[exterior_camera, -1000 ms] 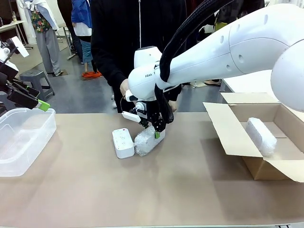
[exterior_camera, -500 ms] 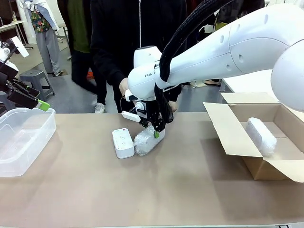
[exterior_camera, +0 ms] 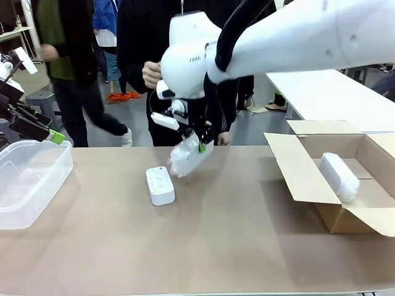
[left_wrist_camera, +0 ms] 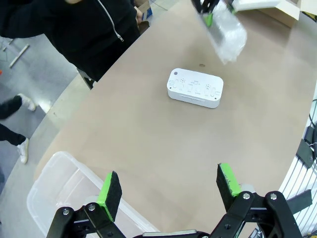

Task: Separate and place wrapped and unwrapped clocks.
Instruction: Pick up the Digital clock indicated by the person.

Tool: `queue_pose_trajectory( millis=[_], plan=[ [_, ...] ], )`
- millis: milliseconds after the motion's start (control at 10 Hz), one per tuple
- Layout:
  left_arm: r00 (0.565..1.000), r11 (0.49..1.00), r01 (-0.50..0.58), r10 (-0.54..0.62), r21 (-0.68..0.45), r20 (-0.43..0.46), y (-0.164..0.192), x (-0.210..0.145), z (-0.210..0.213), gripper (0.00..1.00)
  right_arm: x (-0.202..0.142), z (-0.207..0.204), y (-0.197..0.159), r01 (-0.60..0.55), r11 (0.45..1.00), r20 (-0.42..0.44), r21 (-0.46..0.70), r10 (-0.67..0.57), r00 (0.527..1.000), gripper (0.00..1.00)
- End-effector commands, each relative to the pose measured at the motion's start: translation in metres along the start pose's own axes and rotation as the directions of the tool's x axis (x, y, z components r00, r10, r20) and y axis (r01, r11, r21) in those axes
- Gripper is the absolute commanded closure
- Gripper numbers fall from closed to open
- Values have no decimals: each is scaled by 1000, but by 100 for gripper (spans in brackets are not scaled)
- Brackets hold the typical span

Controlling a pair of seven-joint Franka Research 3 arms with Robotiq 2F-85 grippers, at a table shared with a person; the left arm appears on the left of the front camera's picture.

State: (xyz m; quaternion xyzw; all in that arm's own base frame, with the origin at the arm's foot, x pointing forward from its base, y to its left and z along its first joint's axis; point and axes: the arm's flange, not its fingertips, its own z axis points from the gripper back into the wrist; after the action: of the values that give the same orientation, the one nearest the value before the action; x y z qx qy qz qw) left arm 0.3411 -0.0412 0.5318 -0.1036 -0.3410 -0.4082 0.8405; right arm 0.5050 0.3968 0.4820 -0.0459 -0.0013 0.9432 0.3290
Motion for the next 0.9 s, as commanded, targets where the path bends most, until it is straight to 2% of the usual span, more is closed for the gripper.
queue_pose_trajectory(
  millis=[0, 200, 400, 500, 600, 700, 800],
  plan=[
    [1000, 1000, -6, 6, -10, 7, 1, -1, -1, 0, 16, 26, 20, 37, 999, -46, -35, -38, 998, 78],
    [1000, 1000, -6, 6, -10, 7, 1, -1, -1, 0, 24, 58, 28, 23, 997, -33, -70, -26, 999, 78],
    [1000, 1000, -6, 6, -10, 7, 1, -1, -1, 0, 27, 70, 32, -6, 996, -23, -91, 4, 1000, 78],
    [1000, 1000, -6, 6, -10, 7, 1, -1, -1, 0, 18, 66, 27, 19, 995, 0, -102, -19, 1000, 78],
    [1000, 1000, -6, 6, -10, 7, 1, -1, -1, 0, -4, 56, 13, 38, 997, 73, -63, -33, 997, 78],
    [1000, 1000, -6, 6, -10, 7, 1, -1, -1, 0, 26, 78, 21, 10, 996, -36, -84, -13, 999, 78],
    [1000, 1000, -6, 6, -10, 7, 1, -1, -1, 0, 26, 78, 21, 10, 996, -36, -84, -13, 999, 78]
  ],
)
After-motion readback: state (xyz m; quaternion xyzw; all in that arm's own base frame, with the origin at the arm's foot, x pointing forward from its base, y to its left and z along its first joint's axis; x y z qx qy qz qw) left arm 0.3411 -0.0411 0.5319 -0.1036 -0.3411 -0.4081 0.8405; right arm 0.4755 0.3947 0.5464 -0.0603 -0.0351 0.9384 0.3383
